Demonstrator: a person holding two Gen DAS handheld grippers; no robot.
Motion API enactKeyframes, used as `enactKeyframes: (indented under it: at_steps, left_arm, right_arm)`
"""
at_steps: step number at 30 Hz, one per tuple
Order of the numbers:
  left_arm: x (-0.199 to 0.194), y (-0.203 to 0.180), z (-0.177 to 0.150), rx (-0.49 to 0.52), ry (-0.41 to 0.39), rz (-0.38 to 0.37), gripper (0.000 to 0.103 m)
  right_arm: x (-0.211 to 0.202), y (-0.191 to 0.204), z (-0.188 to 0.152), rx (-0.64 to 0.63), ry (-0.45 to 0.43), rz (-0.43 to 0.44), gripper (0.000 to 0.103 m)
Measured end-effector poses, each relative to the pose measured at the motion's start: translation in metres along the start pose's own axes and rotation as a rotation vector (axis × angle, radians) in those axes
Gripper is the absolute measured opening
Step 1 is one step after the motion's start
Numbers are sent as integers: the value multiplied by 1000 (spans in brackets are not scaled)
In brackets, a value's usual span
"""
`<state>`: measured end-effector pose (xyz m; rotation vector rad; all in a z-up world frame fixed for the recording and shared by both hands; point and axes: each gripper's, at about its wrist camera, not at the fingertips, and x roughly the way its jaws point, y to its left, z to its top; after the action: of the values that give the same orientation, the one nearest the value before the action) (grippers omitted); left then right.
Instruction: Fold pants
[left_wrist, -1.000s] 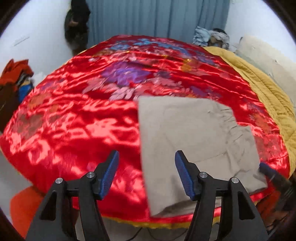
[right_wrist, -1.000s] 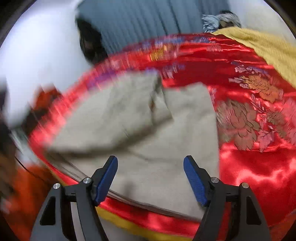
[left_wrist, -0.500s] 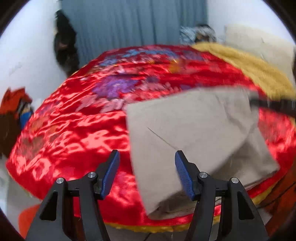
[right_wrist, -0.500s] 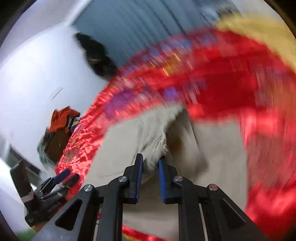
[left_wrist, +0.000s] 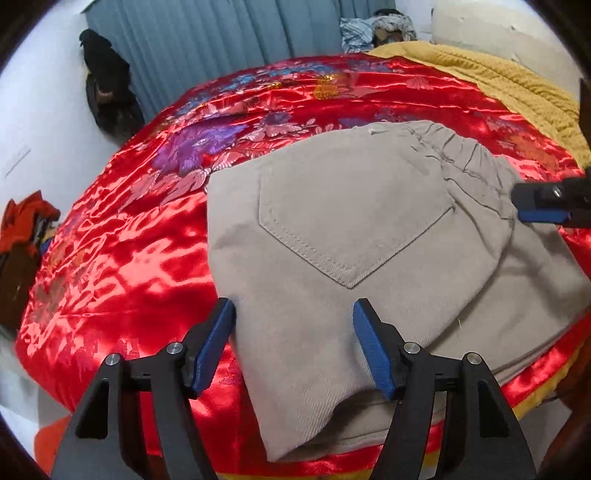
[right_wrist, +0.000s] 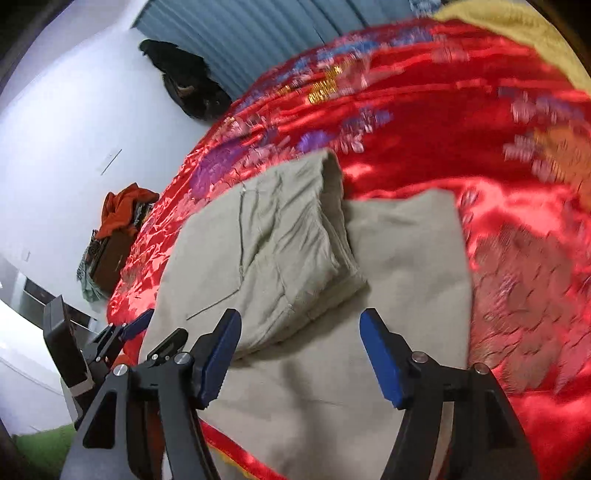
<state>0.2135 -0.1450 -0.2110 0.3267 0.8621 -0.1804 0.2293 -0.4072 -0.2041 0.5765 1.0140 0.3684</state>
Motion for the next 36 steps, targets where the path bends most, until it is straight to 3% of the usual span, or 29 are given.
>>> enactKeyframes:
  at_steps: [3,5,8,11,13,14,18,22,25,29,31,33,34,36]
  left_arm:
    - [0,1,-1,-2,0,-7,68]
    - [0,2,0,-5,1,-10,69]
    - [2,3,-1,-11,4,-12,70]
    - [6,7,-4,-33,13,-21,73]
    - [7,12,-5,-56,17,-37,75]
    - [8,15,-5,-73,25,-53,75]
    - [-5,36,3,-153,68,-136,75]
    - [-45,66,16,-246,5,-218,74]
    - [-67,79,19,-278,-43,-249,75]
    - [-71,68,17,-231,-51,-253,71]
    - [-60,47,11,-153,-24,-247,61]
    - [-35,17,1,-25,61,-220,36]
    - [-20,2,-6,39,93,-180,35]
    - [-10,-10,-13,99,82,-116,36]
  right_arm:
    - [8,-8,9,43,-13,23,67]
    - [19,-23,17,111,23,53,67]
    - [24,-36,25,189,41,153,66]
    - [23,-39,31,187,110,203,49]
    - [20,-38,36,155,133,176,41]
    - [17,-35,38,141,130,169,31]
    - [-16,-6,41,93,59,225,20]
    - [-55,15,25,52,-7,266,19]
    - [-93,4,5,97,-79,280,19]
    - [-113,-36,-35,184,-99,190,19]
    - [-98,-56,-54,217,-46,91,19]
    - [-79,-60,-68,196,-7,12,20]
    - [-76,-59,-70,187,-14,-10,20]
    - [-74,-55,-68,192,-25,-29,28]
